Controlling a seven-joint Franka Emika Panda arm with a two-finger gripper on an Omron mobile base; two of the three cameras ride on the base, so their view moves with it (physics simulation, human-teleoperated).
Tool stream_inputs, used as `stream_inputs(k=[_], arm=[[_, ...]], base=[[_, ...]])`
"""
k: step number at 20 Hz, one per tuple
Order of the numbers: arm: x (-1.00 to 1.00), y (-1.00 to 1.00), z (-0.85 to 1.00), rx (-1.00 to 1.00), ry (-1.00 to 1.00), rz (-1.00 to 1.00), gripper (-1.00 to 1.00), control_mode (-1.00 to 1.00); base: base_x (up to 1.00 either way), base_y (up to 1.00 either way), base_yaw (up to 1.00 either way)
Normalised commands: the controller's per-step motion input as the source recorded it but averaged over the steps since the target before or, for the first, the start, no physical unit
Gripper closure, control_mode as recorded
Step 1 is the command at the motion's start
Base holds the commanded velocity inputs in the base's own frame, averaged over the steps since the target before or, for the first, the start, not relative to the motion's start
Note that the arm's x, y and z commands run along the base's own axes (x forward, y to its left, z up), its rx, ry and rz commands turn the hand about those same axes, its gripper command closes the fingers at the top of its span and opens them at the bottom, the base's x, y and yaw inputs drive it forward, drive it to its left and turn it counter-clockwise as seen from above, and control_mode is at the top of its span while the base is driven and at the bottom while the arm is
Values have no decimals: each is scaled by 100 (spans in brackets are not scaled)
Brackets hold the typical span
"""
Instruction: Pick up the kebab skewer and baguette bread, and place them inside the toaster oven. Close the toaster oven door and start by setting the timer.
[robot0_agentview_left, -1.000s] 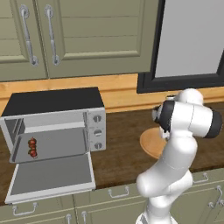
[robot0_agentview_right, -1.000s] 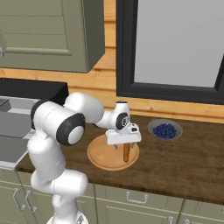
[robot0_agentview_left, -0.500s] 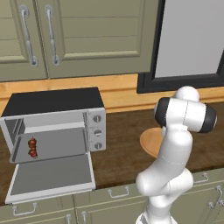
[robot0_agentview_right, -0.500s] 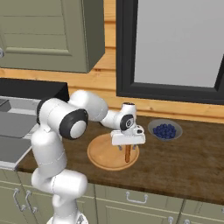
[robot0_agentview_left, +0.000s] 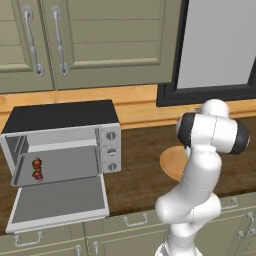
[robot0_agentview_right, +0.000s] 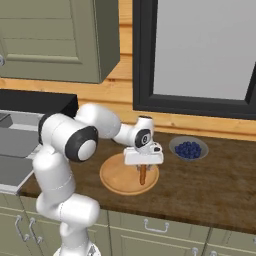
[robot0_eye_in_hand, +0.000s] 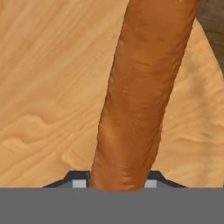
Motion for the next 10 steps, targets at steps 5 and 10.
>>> stream_inputs(k=[5, 10], arm=[[-81, 47, 61, 0, -2, 10, 100, -100], [-100, 63, 80, 0, -1, 33, 100, -100]], base=[[0, 0, 0], [0, 0, 0]])
